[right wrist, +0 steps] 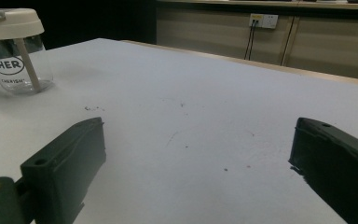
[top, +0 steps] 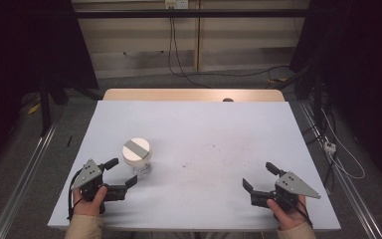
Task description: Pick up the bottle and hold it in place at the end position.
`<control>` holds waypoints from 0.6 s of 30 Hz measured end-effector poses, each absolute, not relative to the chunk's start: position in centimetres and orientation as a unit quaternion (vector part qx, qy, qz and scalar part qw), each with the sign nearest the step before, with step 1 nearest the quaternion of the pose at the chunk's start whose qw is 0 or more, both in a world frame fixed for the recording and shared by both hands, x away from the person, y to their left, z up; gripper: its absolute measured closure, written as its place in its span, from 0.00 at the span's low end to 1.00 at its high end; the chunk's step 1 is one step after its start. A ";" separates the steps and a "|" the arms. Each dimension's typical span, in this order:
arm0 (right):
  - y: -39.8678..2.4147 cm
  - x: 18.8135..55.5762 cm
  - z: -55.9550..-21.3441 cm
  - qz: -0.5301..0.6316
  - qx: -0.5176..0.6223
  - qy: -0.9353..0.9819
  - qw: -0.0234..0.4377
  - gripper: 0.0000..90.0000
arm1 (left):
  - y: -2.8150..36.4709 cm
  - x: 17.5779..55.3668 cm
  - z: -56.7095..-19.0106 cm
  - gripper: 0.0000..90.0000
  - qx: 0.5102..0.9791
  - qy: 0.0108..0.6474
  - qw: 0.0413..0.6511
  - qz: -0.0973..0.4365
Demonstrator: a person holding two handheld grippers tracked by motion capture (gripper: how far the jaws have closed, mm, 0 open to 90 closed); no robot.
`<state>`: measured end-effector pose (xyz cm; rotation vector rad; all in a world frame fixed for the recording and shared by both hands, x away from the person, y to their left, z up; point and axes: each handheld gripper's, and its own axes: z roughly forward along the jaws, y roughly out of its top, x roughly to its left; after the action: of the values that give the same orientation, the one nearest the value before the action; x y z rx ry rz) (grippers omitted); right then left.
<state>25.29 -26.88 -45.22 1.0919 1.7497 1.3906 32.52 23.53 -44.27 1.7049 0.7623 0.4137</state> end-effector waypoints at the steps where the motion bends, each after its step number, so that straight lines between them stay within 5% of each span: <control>1: -26.9 25.3 -45.2 0.529 0.416 0.666 0.321 0.03 | 23.5 32.5 -44.3 0.04 0.729 0.325 0.576 0.176; 18: -26.7 25.5 -45.3 0.529 0.414 0.668 0.320 0.03 | 23.1 33.2 -44.4 0.04 0.733 0.331 0.568 0.172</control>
<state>25.47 -26.71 -45.27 1.0871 1.7566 1.3911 33.19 23.05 -44.42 1.7229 0.7771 0.4043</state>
